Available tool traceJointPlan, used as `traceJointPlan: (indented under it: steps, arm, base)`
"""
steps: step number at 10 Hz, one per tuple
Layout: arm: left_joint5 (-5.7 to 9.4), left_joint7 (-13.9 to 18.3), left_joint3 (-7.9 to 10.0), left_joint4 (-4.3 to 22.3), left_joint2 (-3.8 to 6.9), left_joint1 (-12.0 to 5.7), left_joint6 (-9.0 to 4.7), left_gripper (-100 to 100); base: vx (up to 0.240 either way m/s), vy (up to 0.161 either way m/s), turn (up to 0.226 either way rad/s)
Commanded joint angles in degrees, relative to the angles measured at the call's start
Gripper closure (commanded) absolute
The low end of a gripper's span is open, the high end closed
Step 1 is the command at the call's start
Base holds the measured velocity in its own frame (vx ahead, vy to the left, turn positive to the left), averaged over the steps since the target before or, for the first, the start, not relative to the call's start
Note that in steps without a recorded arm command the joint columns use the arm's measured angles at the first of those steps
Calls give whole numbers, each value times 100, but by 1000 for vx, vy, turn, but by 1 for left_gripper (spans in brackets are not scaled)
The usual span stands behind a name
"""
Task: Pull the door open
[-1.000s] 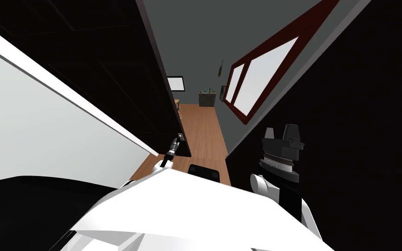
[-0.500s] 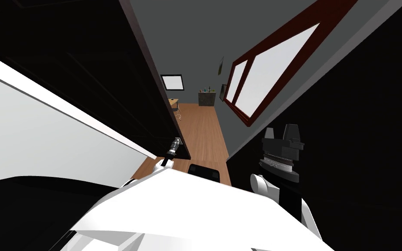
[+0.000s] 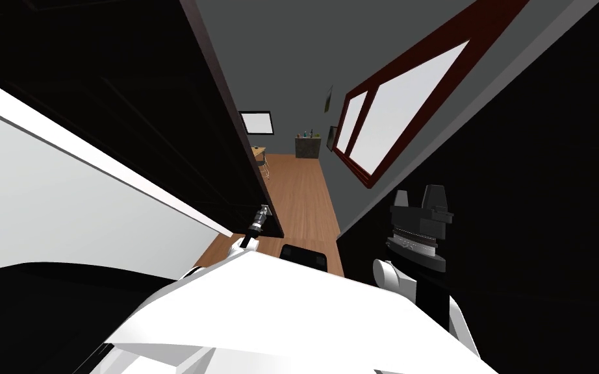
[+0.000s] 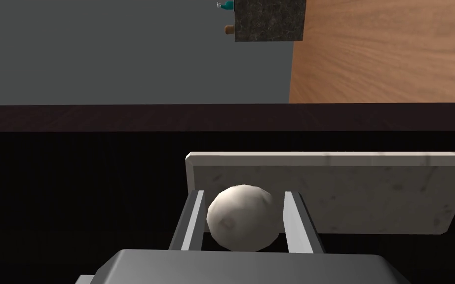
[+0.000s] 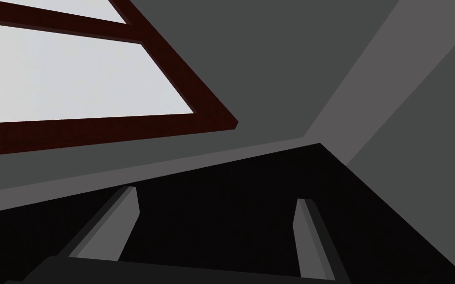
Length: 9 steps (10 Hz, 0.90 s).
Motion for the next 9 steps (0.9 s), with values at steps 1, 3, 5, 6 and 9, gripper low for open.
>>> traceJointPlan:
  steps: [1, 3, 5, 6, 9]
  arm:
    - [-37, 89, -74, -14, 68, 67, -92, 100]
    - [-90, 215, -178, -34, 162, 162, -220, 100]
    - [-150, 358, -295, -57, 270, 270, -366, 100]
    - [-178, 426, -352, -68, 321, 321, -436, 100]
    - [-222, 513, -439, -20, 381, 356, -523, 100]
  base:
    - [-115, 37, -89]
    - [-203, 74, -142]
    - [-217, 65, -133]
    - [-216, 43, -101]
    - [-167, 42, -80]
